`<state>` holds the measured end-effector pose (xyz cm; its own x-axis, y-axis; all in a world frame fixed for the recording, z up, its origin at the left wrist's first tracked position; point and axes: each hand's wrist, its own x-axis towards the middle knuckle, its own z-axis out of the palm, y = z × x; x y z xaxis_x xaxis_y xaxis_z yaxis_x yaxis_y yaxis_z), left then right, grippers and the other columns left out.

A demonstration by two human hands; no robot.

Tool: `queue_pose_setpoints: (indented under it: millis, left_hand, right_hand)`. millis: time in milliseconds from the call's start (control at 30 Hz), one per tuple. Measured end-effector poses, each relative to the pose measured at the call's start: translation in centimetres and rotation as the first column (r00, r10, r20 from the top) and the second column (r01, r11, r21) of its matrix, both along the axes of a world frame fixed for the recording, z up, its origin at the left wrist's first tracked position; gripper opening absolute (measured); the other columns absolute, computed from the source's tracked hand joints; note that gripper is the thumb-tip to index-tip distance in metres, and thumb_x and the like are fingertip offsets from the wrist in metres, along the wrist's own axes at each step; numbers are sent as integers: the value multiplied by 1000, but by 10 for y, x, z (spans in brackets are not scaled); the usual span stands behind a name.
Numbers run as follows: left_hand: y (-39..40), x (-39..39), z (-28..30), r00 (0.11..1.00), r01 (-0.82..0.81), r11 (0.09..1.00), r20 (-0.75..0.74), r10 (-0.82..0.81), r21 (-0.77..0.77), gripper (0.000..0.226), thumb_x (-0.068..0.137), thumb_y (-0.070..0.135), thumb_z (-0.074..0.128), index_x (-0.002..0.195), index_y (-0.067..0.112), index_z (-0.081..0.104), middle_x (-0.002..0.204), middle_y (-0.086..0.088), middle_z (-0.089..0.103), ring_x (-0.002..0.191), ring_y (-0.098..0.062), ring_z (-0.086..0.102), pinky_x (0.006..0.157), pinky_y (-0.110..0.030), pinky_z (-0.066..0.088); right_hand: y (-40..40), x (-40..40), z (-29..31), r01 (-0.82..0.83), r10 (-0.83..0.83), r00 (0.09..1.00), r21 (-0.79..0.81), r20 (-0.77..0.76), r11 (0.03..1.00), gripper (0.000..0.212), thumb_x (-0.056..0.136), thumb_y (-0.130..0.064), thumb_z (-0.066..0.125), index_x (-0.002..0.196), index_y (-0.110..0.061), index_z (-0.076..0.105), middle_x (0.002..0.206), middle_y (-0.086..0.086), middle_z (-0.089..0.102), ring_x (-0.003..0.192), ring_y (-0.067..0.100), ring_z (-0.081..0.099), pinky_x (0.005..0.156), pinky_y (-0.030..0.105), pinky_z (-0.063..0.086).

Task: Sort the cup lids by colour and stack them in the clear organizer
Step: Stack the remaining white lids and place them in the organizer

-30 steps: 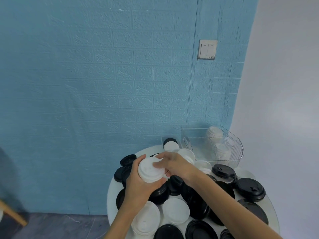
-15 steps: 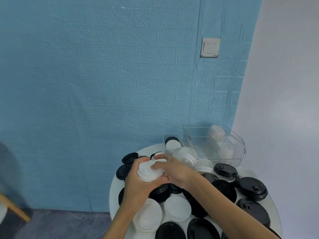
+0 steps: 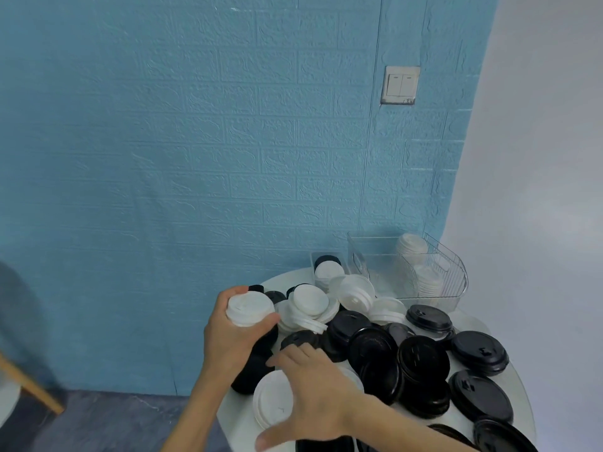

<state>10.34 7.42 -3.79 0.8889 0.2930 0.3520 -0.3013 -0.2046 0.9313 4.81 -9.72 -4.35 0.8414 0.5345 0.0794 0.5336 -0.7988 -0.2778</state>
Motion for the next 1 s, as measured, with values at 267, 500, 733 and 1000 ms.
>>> queue_pose_setpoints:
  millis: [267,500,733,1000]
  left_hand:
    - [-1,2,-10,1000,22,999,9,-22,36,69,52,29,100,106,43,61,107,17,69,99,-5,65,79,-20,49]
    - [-2,3,-11,999,34,999,15,-35,26,68,56,23,100,108,41,61,107,13,69,101,-9,65,80,-22,48]
    - [-4,0,-12,999,53,999,10,-53,0,67,55,25,100,108,43,62,108,13,70,101,-10,66,80,-22,49]
    - [-27,-11,-9,979,206,978,16,-206,-15,73,47,35,96,112,37,64,105,17,69,98,-5,65,77,-14,50]
  right_hand:
    - [-2,7,-3,-8,6,998,-44,-58,999,90,72,-52,83,146,-27,40,128,-3,48,117,23,45,105,36,39]
    - [-24,14,9,94,-82,990,112,-111,989,86,67,-54,82,142,-36,42,131,-12,54,122,14,50,108,32,42]
    - [-55,39,26,320,-188,933,463,-308,827,85,62,-54,85,137,-38,50,124,-9,59,112,7,58,99,21,47]
    - [-60,63,46,435,-215,899,727,-381,532,89,52,-62,79,135,-39,55,130,1,62,120,18,61,99,36,53]
